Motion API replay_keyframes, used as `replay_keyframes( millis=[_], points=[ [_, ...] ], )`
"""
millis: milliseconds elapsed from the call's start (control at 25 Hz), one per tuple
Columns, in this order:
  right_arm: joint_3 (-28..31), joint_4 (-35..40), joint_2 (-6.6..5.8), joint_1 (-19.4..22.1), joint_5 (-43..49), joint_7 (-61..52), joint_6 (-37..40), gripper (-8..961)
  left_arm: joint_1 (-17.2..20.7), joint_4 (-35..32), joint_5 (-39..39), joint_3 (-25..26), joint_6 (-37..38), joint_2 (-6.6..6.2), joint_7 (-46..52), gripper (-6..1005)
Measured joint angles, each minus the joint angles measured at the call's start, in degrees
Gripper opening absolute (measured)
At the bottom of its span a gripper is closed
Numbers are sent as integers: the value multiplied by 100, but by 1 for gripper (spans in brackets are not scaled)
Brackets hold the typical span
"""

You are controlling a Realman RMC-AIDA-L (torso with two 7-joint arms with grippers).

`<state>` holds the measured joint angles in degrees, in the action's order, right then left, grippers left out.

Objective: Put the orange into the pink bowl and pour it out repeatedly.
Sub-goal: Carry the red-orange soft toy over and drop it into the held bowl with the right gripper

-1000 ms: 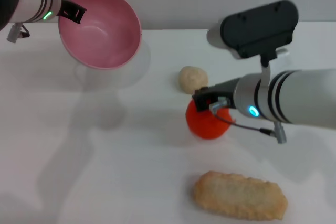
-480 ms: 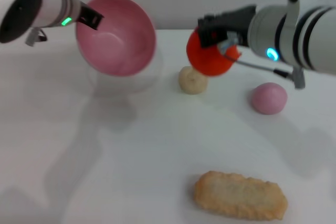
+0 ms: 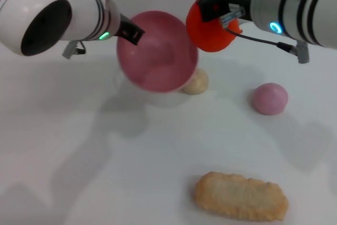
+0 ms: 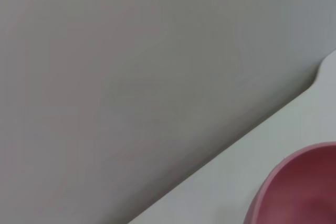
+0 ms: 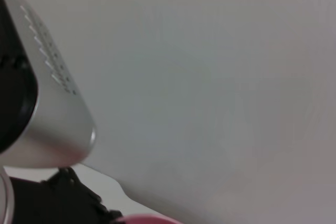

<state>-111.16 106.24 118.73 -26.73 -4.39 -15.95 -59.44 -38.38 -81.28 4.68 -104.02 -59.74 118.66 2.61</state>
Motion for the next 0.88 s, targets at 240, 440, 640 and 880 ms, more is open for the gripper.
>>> replay_keyframes(
  millis=[240, 440, 640, 880],
  points=[
    [-12, -366, 11, -211, -52, 4, 148, 45, -20, -148, 234, -85, 47, 0, -36, 43],
    [-123, -539, 22, -263, -237, 4, 302, 46, -19, -267, 260, -165, 63, -3, -45, 43],
    [-183, -494, 23, -166, -206, 4, 311, 71, -4, -301, 213, -169, 64, -11, -53, 43],
    [-201, -197, 54, 210, 585, -37, 651, 250, 6, -317, 225, -179, 84, -9, -115, 43]
  ],
)
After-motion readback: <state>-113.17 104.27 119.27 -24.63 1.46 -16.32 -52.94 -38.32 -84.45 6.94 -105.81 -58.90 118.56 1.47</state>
